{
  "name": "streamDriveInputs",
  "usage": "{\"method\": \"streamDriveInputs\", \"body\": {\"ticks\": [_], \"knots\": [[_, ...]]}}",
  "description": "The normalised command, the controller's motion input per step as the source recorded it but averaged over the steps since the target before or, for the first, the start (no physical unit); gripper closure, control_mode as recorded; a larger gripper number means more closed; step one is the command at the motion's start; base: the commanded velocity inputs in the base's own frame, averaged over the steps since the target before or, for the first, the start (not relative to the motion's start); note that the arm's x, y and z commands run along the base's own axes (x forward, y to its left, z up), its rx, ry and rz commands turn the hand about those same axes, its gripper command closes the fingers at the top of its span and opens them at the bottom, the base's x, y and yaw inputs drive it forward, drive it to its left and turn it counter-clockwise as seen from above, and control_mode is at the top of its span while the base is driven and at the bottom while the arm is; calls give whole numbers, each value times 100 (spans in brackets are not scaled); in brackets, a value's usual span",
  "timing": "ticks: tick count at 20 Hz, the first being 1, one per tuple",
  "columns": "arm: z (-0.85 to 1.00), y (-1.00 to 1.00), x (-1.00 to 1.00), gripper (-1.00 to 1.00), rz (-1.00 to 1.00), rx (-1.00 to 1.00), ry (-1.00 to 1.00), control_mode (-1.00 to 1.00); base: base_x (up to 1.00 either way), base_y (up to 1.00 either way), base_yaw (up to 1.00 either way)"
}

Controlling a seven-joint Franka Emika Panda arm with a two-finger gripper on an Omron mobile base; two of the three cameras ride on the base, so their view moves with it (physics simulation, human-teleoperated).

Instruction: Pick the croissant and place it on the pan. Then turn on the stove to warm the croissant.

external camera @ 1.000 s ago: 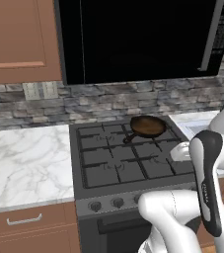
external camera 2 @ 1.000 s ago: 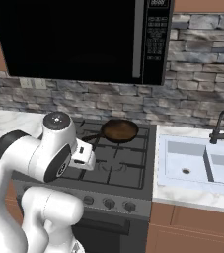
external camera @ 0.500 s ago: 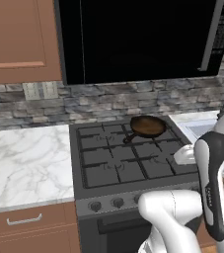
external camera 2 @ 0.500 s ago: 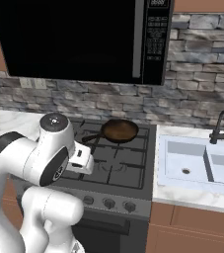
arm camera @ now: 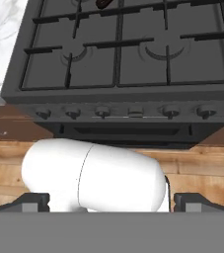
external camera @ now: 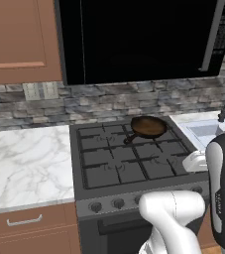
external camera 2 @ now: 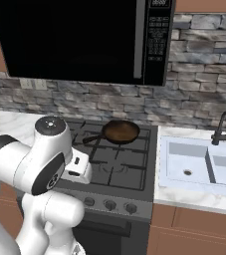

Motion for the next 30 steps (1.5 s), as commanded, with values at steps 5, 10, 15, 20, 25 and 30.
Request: {"method": "streamDriveInputs", "body": {"ticks": [5,10,15,20,25,30], "knots": [[0,0,0,-100,0,0,0,-100,0,0,0],[-1,0,0,-100,0,0,0,-100,0,0,0],[-4,0,0,-100,0,0,0,-100,0,0,0],[-3,0,0,-100,0,0,0,-100,0,0,0],[-2,0,0,-100,0,0,0,100,-4,0,0],[0,0,0,-100,0,0,0,100,-31,-6,0]]}}
